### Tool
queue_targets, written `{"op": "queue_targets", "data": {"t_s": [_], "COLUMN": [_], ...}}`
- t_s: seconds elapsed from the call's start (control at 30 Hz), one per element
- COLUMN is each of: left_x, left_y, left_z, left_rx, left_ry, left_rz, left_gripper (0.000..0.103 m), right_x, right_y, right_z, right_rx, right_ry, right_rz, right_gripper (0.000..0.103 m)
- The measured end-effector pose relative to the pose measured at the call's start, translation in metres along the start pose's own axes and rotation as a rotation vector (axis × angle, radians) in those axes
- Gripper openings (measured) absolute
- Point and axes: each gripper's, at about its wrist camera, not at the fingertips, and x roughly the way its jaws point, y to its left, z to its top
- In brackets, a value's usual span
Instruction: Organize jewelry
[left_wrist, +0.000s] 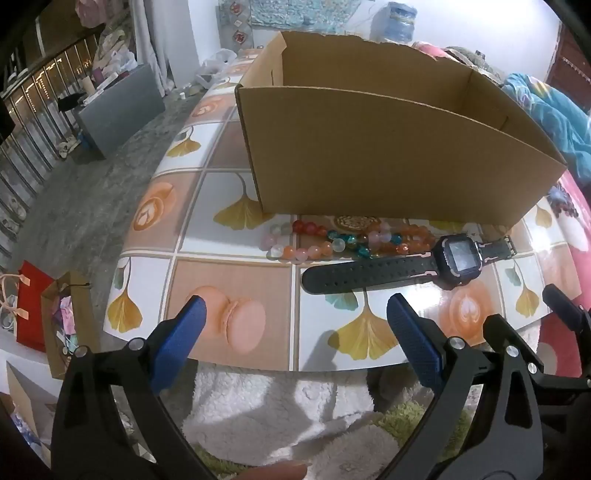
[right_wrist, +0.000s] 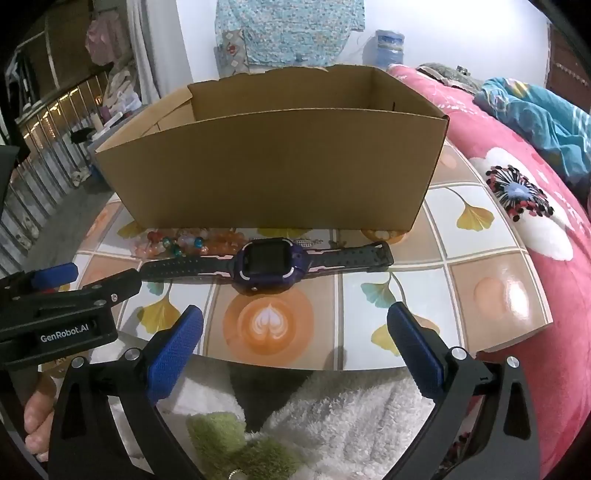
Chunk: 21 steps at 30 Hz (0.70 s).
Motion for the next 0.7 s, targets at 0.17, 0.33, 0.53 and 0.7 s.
{"op": "queue_targets", "data": {"t_s": [0.17,0.33,0.53,0.7], "left_x": [0.0,-0.001,-0.001,0.0], "left_y": [0.001,0.001,0.001,0.002], "left_z": [0.0,0.0,-0.003,-0.006], "left_rx": [0.0,-0.002,-0.003,-0.002], "left_ry": [0.005,-0.001,0.004,0.004], "left_rz": [-0.006,0.006,0.013,0.012], "left_gripper": [0.095,0.095,0.095,0.095], "right_x": [-0.002,-0.003,-0.007,-0.006], "right_y": [0.001,0.003,-0.001,-0.001], "right_z": [0.0,0.003,0.002,0.002], "right_rx": [-0.004,-0.002,0.0,0.002], "right_ry": [-0.004,-0.009,-0.022,-0.019], "right_rz": [-0.005,-0.011,-0.014,-0.015], "right_gripper": [0.097,0.097,0.097,0.097]}}
